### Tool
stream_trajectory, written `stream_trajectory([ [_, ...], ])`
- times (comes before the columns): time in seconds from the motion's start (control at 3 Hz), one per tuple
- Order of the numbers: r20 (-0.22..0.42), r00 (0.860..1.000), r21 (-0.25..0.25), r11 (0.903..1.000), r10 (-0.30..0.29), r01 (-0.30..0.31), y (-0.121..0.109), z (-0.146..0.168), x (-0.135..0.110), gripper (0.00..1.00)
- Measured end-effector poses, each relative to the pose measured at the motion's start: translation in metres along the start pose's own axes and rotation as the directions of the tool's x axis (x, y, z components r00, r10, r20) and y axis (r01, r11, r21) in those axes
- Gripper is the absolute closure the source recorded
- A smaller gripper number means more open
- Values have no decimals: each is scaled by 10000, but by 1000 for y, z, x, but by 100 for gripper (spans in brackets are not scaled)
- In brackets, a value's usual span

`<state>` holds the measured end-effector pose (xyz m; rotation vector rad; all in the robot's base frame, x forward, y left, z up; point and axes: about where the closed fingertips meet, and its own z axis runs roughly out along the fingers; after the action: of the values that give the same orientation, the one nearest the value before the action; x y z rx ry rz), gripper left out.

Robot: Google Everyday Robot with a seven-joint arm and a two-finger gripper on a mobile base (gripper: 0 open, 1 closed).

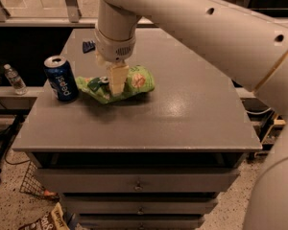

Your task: Move green rice chip bag near pepsi can

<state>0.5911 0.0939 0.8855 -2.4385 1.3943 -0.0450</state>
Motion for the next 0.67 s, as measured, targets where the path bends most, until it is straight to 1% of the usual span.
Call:
stream_trajectory([
  [0.33, 0, 10000, 0, 10000, 7, -7, 1, -1, 1, 0],
  [0.67, -181, 9990, -270, 9987, 418, -423, 15, -8, 24, 0],
])
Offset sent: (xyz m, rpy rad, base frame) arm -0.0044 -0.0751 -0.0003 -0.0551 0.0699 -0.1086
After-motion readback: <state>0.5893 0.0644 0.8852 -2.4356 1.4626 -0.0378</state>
